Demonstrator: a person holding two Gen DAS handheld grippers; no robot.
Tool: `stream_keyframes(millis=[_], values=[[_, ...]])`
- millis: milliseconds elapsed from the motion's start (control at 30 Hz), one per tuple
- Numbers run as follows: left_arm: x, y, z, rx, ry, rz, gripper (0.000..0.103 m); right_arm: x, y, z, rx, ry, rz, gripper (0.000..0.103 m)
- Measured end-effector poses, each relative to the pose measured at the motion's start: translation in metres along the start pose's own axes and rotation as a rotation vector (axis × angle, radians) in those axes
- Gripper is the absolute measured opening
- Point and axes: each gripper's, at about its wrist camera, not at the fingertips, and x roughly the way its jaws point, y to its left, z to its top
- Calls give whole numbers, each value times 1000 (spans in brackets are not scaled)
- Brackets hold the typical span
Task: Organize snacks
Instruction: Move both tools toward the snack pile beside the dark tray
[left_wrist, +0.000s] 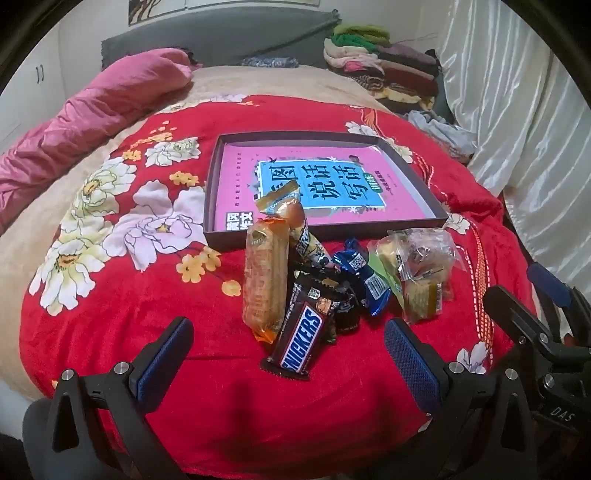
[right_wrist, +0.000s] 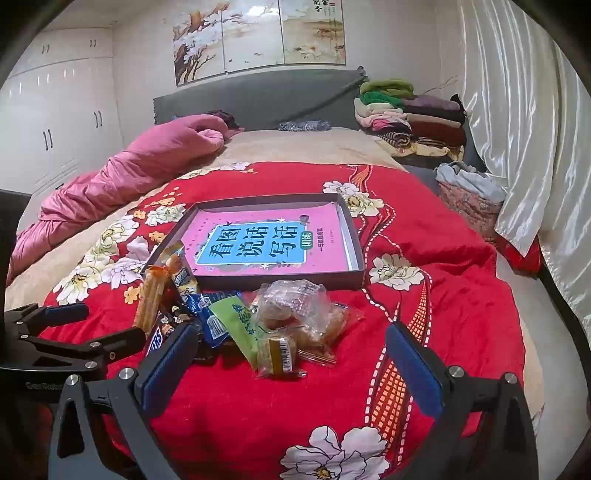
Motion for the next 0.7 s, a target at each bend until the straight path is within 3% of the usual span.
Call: stream_keyframes(millis=[700], values=[[-2,1,1,8,-9,2,103,0,0,0,1,1,0,103]])
